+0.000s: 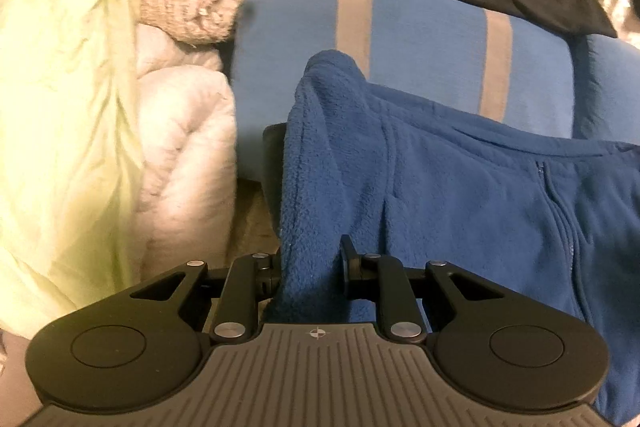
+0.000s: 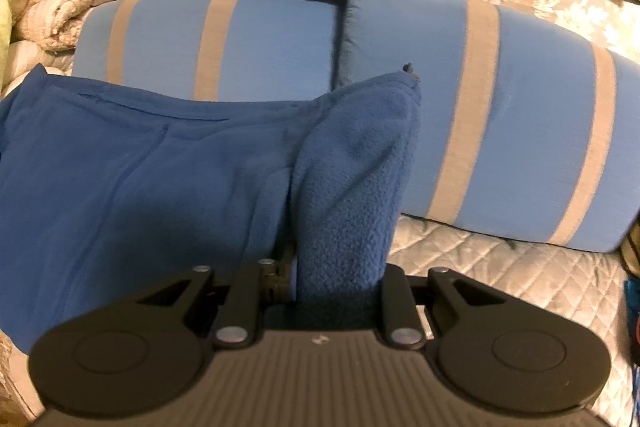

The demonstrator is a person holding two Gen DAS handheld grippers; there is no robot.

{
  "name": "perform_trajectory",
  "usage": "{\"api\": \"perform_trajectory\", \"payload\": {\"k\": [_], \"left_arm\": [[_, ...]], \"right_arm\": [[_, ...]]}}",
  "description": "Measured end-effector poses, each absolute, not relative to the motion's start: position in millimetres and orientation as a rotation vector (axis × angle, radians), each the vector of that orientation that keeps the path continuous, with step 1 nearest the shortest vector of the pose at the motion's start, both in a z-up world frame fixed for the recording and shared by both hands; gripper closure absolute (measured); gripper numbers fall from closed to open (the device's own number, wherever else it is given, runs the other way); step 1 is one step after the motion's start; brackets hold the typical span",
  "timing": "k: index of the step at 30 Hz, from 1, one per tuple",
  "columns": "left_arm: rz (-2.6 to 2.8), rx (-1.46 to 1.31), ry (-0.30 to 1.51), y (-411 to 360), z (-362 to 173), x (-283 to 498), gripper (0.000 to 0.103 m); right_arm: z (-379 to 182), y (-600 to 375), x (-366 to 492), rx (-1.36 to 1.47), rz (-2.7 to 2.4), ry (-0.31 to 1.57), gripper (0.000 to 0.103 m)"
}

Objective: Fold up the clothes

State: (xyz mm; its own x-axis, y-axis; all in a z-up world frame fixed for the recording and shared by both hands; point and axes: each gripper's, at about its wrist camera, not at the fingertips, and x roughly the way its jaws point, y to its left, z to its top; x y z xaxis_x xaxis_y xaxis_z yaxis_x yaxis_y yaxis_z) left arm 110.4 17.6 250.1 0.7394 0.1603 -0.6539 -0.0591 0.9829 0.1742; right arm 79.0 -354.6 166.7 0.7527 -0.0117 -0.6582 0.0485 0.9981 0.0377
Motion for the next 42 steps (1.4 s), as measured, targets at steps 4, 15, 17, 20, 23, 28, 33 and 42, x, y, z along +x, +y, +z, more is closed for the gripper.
{"api": "perform_trajectory", "payload": {"k": [4,15,17,20,23,28,33,42], "left_arm": [[0.14,0.159,0.729,29,249,114,0.081],[0.345,0.238,0.708,40,203,144,0.023],[0.294,0.224,0.718,36,202,141,0.023],[0.22,0.225,0.75,30,201,135,0.023],[0.175,0.195,0.776,27,203,127,0.023],[0.134,0.184,0.814,28,204,119,0.022],[0.084,0.188,0.827,37,217,101,0.022],[0.025,0.221,0.772,75,269,64,0.022]], "right_arm": [[162,-339,88,0.053,-0.019,0.723,0.082],[114,-298,138,0.016,-0.093,0.824,0.0],[107,-298,139,0.003,-0.095,0.829,0.0],[98,-300,141,-0.026,-0.102,0.835,0.0],[93,-302,140,-0.045,-0.109,0.838,0.0],[100,-311,129,-0.084,-0.115,0.828,0.0],[113,-322,114,-0.104,-0.082,0.82,0.0],[164,-391,70,-0.111,-0.09,0.751,0.0]]}}
